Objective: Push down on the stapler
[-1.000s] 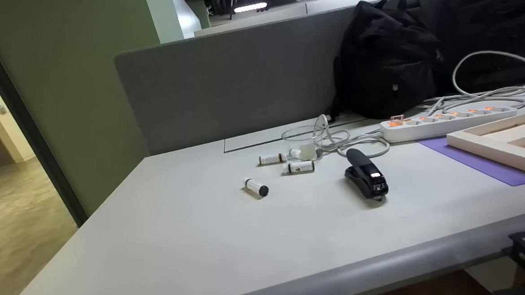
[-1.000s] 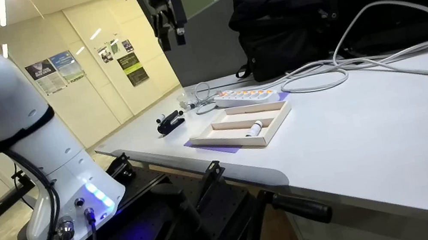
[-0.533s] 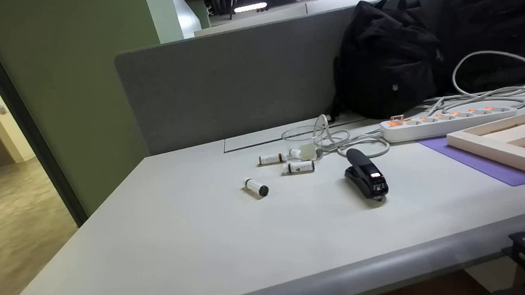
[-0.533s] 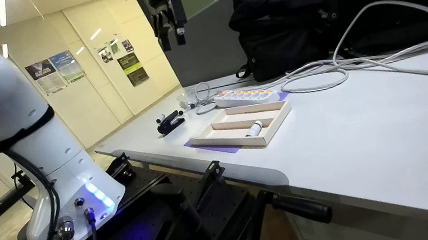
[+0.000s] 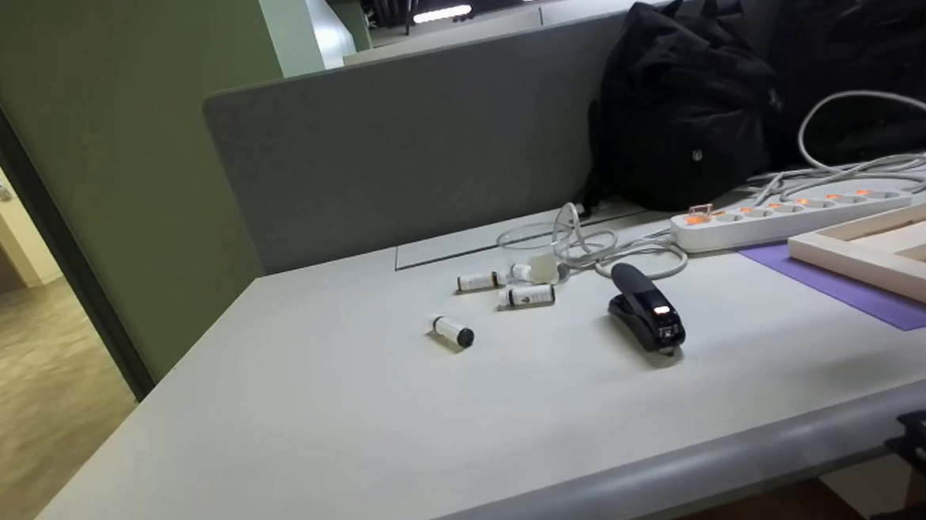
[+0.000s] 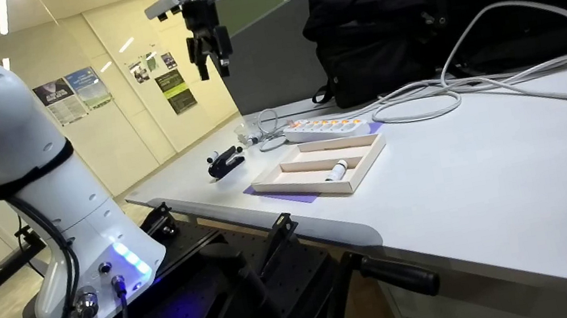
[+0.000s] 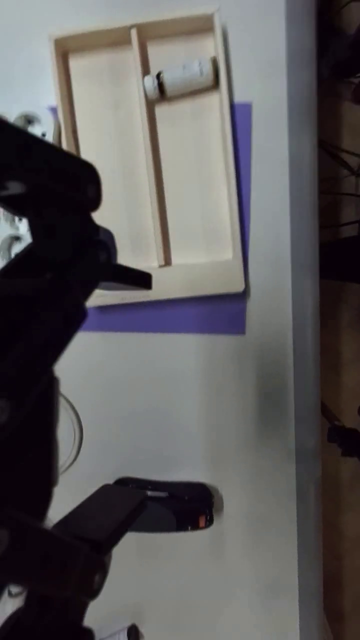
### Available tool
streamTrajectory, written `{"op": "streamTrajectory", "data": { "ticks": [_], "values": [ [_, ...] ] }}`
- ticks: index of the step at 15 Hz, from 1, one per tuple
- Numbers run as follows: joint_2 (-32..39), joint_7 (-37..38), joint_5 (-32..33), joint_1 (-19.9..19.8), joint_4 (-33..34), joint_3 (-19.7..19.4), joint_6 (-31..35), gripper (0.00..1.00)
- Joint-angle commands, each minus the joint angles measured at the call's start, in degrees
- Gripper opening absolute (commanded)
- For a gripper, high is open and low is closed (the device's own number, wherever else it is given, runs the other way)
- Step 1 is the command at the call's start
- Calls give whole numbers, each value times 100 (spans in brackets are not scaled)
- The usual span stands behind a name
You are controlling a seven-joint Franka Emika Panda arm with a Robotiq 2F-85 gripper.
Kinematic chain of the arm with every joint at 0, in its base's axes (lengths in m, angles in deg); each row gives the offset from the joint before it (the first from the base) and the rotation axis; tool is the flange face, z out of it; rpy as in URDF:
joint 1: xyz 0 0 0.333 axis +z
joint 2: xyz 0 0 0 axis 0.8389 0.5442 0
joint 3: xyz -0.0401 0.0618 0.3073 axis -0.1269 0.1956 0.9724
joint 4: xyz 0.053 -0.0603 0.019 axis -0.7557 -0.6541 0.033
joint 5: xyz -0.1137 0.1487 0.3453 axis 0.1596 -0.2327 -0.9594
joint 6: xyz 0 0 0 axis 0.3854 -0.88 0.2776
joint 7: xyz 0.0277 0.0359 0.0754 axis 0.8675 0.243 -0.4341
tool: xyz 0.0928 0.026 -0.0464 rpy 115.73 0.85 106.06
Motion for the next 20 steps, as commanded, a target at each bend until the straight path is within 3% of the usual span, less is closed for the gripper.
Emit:
{"op": "streamTrajectory", "data": {
  "ticks": [1,3,6,10,13,17,20],
  "values": [
    [354,547,-212,572,147,694,804,76],
    [587,943,-62,877,63,1119,1760,67],
    [1251,1749,317,1230,149,1588,2958,45],
    [2253,3033,1271,1613,337,1593,4053,17],
    [3003,3820,1912,1995,820,1111,4127,1],
    [3697,3891,1686,2303,1414,753,3900,0],
    [3974,3832,1487,2423,1740,695,3412,0]
  ]
}}
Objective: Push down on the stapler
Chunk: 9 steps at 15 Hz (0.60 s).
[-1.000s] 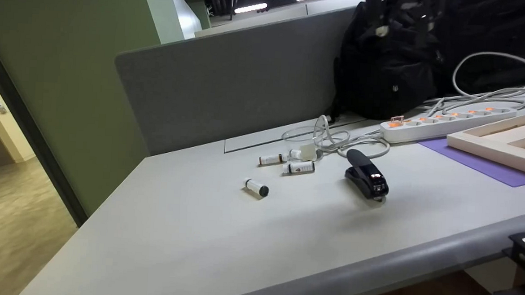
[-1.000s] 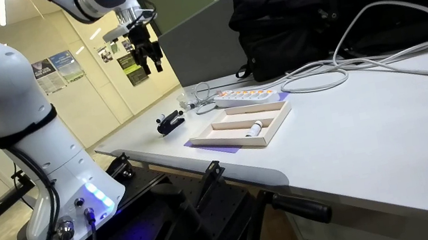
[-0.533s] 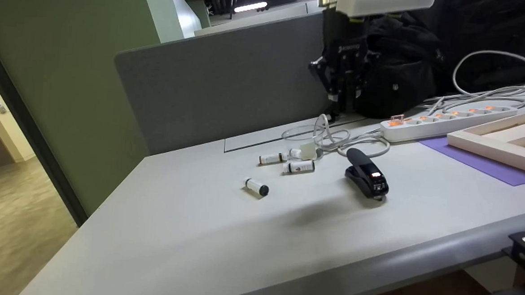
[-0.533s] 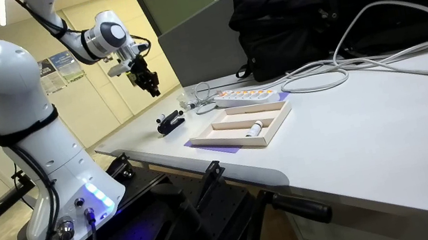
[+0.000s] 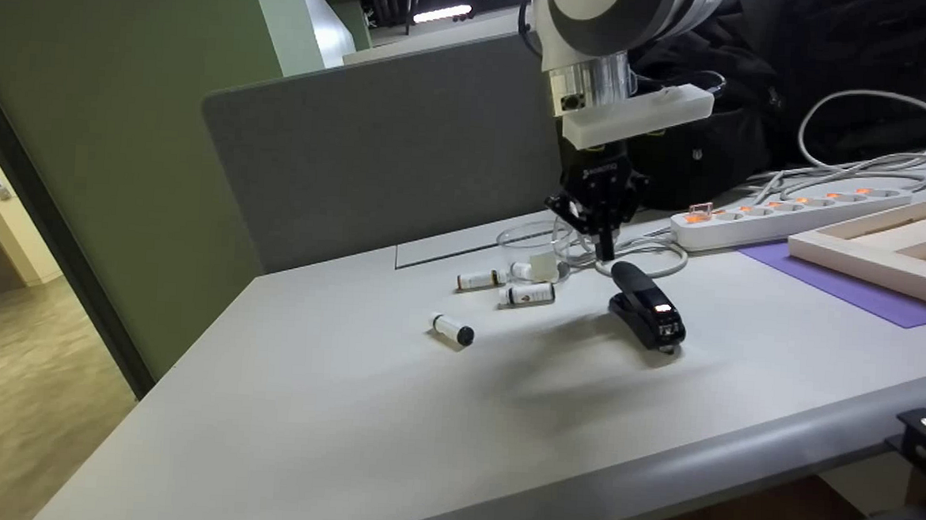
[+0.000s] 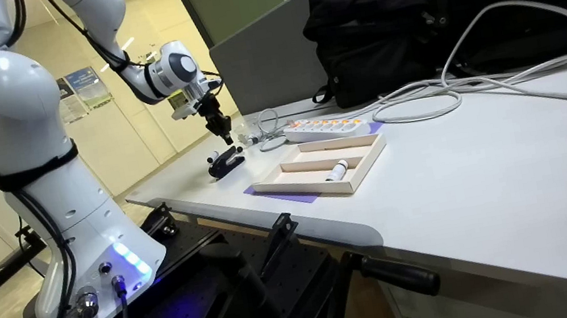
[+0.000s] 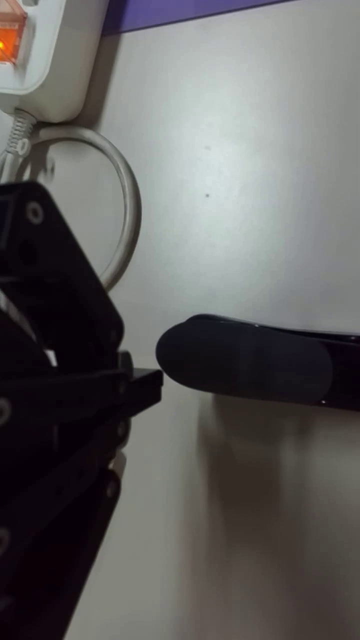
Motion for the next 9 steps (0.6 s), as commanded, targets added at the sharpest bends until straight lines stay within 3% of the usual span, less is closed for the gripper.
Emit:
{"op": "streamTrajectory", "data": {
  "ticks": [1,9],
  "values": [
    [269,168,-218,207,525,-104,-741,0],
    [178,181,-262,181,878,-153,-1734,0]
  ]
}}
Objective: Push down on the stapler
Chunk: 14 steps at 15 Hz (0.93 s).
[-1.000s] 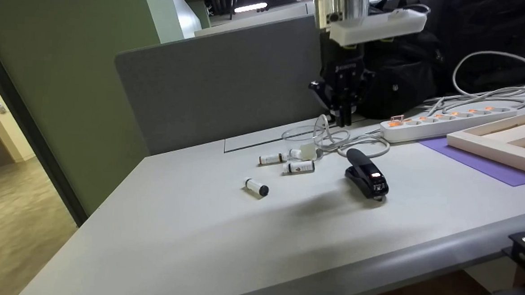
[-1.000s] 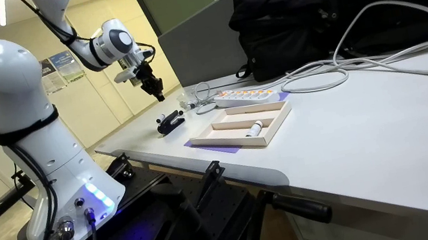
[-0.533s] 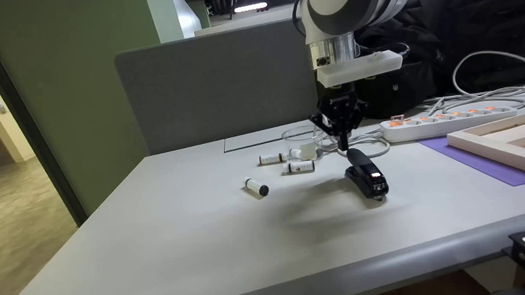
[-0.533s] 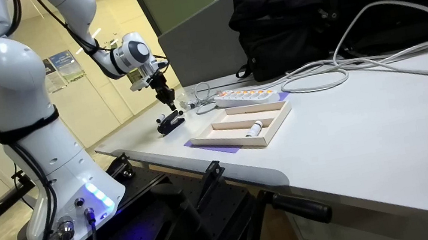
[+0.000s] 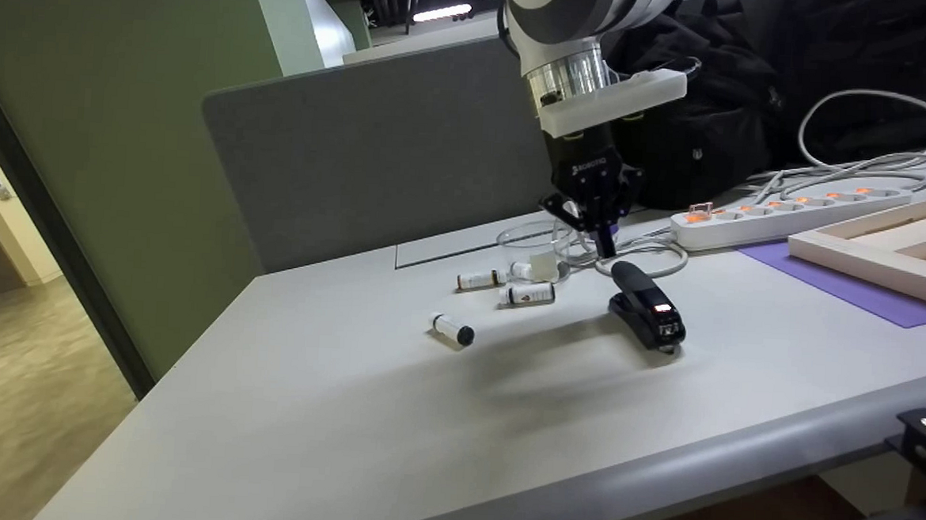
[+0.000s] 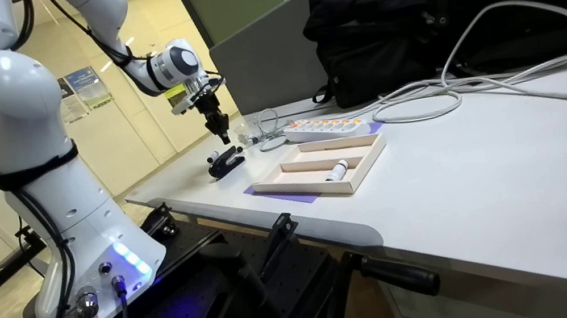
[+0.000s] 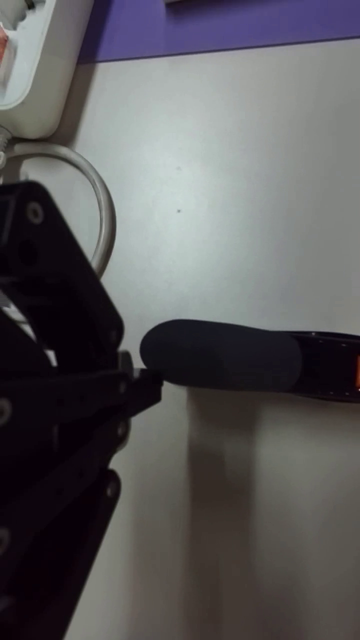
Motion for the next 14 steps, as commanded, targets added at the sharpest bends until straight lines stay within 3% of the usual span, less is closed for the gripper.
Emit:
{"op": "streamTrajectory", "data": {
  "ticks": [1,7,14],
  "values": [
    [-10,187,10,21,140,-84,-409,0],
    [111,168,-10,5,141,-68,-798,0],
    [522,-122,12,-63,142,-70,-621,0]
  ]
}}
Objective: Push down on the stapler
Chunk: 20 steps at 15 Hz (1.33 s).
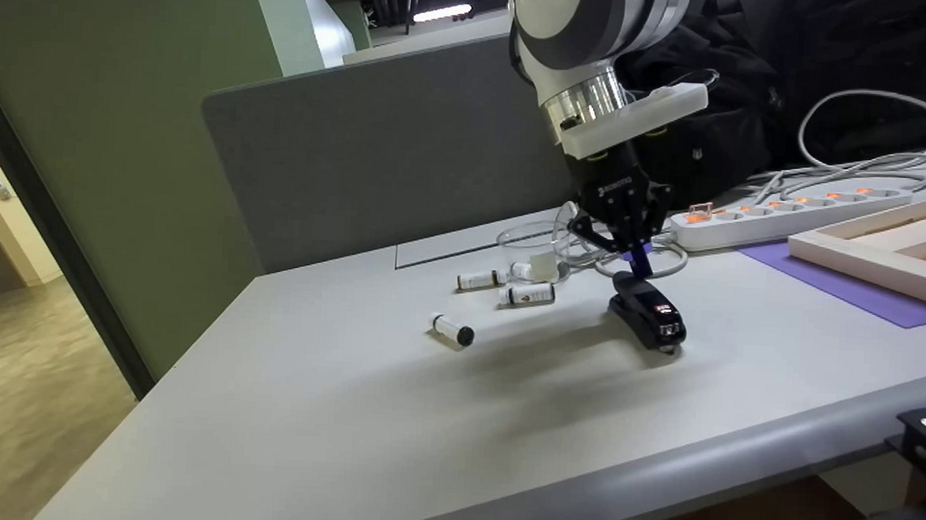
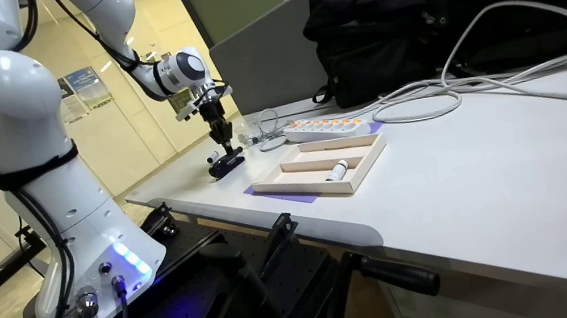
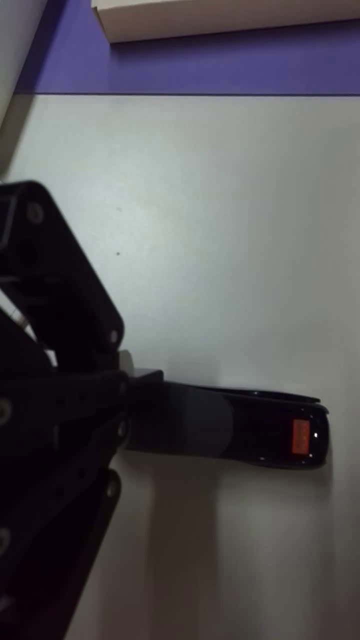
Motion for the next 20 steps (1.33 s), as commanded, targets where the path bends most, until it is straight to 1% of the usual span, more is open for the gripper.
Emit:
{"op": "streamTrajectory", "data": {
  "ticks": [1,4,7,10,14,20],
  "values": [
    [295,-157,-43,-67,125,37,-129,0],
    [463,-348,-96,-94,180,63,-274,0],
    [680,-430,-125,-95,250,72,-527,0],
    [934,-500,-166,-88,369,81,-638,0],
    [761,-572,-257,-151,598,59,-928,0],
    [317,-870,-531,-357,1056,98,-1708,0]
  ]
}}
